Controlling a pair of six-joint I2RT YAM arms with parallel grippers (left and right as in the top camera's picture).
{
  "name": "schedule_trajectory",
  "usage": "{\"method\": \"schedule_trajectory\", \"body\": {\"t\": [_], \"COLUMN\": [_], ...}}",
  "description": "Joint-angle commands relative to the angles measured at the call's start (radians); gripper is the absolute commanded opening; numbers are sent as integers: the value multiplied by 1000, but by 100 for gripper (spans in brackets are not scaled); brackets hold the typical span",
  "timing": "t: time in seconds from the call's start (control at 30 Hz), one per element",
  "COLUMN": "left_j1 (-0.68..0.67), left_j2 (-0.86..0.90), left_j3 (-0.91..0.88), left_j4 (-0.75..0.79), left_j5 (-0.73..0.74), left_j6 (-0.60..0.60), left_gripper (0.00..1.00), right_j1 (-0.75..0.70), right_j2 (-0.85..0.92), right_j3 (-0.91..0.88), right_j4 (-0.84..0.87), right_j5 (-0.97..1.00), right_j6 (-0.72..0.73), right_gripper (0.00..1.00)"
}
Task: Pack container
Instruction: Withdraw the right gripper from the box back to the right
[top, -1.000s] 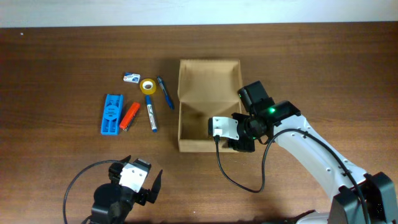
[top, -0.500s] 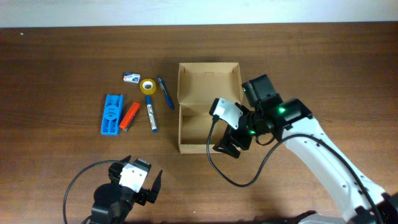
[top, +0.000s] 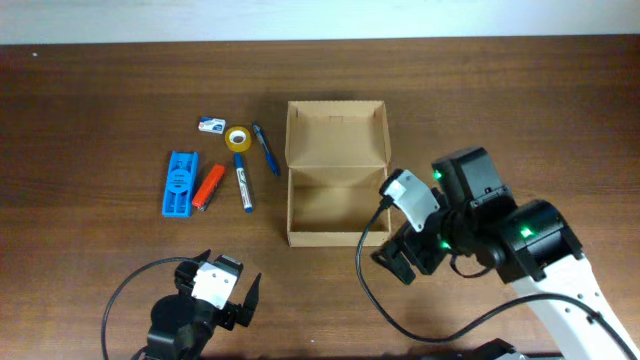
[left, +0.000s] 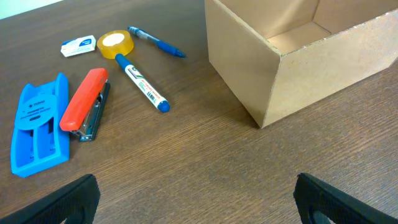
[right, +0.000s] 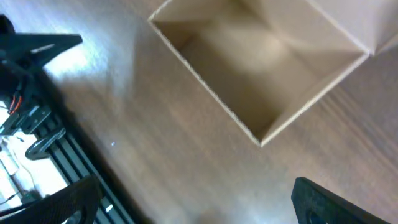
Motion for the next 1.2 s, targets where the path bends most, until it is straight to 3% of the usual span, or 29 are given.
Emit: {"method": "schedule_trajectory", "body": {"t": [0.0,0.13,0.3,0.53,0.8,1.17], "left_j1": [3,3,3,3,3,3], "left_j2": [-5,-5,-5,-5,-5,-5], "left_j3": [-6,-6,-6,-6,-6,-6], "left_j4": [3,3,3,3,3,3], "left_j5": [-3,-3,-3,-3,-3,-3], "left_j6": [-5,-5,-5,-5,-5,-5], "left_gripper": [100,100,99,100,100,100], "right_j1": [5,5,5,5,5,5], "right_j2": [-13,-35,-196,-248,-274,-313], "right_j3": [16,16,16,16,16,100], "right_j4": [-35,-161,-163,-219,-201,-159], "right_j5": [34,45,134,135,145,335], "right_j6": [71,101,104,111,149,149], "right_gripper": [99,99,99,99,99,99]}}
